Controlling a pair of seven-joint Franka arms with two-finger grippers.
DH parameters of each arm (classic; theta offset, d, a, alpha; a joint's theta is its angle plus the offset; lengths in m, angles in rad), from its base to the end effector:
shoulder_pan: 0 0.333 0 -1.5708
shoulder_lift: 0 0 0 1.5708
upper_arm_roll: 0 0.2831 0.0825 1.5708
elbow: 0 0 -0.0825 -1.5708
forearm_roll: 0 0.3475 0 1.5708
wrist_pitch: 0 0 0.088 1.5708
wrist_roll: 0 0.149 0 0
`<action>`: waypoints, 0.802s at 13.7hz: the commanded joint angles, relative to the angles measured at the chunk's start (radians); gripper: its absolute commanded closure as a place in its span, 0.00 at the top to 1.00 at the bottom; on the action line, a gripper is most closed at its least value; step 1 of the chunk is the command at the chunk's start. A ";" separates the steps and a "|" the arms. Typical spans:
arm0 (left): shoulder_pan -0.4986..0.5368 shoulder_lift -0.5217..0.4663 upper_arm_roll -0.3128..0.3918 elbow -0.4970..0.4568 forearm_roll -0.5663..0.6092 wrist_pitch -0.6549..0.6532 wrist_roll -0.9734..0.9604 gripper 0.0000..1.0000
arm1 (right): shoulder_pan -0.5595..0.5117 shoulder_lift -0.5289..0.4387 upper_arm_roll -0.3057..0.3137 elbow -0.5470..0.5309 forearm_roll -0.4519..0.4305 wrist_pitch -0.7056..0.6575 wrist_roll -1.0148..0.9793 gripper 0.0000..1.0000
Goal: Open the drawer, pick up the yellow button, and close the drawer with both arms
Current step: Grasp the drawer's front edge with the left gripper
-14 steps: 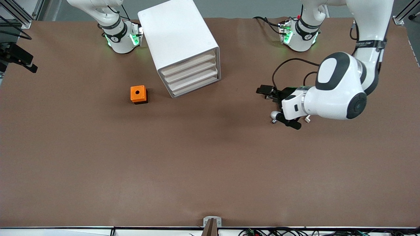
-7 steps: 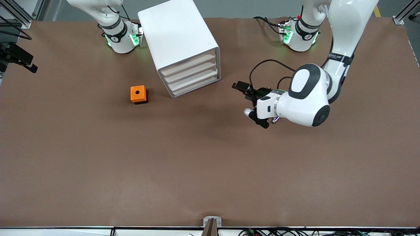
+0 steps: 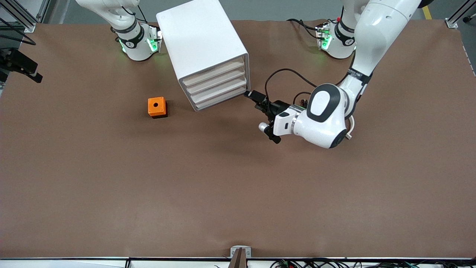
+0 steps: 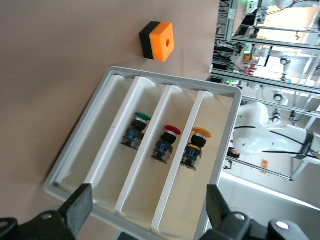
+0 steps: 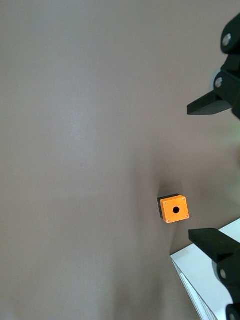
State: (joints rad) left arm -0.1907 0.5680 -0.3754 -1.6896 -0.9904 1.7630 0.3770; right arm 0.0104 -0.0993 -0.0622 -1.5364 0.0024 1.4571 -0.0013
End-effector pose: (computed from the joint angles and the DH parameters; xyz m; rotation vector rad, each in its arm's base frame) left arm 0.4551 -0.3932 0.2847 1.9484 -0.4605 -0.6146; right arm 0.4777 -0.0259 0.6037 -3.1324 0.0783 -0.0314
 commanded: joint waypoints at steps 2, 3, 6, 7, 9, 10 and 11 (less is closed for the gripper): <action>-0.019 0.055 -0.026 -0.033 -0.140 0.015 0.106 1.00 | -0.012 0.012 0.008 0.019 0.019 -0.004 -0.002 1.00; -0.033 0.070 -0.026 -0.039 -0.177 0.016 0.138 1.00 | -0.012 0.012 0.008 0.019 0.019 -0.004 -0.002 1.00; -0.078 0.073 -0.026 -0.062 -0.220 0.050 0.166 1.00 | -0.012 0.012 0.008 0.019 0.019 -0.006 -0.003 1.00; -0.094 0.073 -0.026 -0.067 -0.240 0.055 0.168 1.00 | -0.013 0.010 0.008 0.019 0.019 -0.006 -0.003 1.00; -0.119 0.073 -0.026 -0.065 -0.272 0.059 0.169 1.00 | -0.013 0.012 0.008 0.024 0.018 -0.009 -0.003 1.00; -0.136 0.073 -0.026 -0.065 -0.290 0.062 0.169 1.00 | -0.013 0.012 0.008 0.024 0.019 -0.009 -0.003 1.00; -0.151 0.073 -0.026 -0.067 -0.304 0.081 0.174 1.00 | -0.013 0.012 0.008 0.024 0.018 -0.009 -0.003 1.00</action>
State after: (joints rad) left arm -0.3205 0.6585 -0.3986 -1.7376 -1.2528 1.8104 0.5261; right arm 0.0104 -0.0958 -0.0616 -1.5354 0.0027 1.4573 -0.0013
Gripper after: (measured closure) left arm 0.000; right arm 0.000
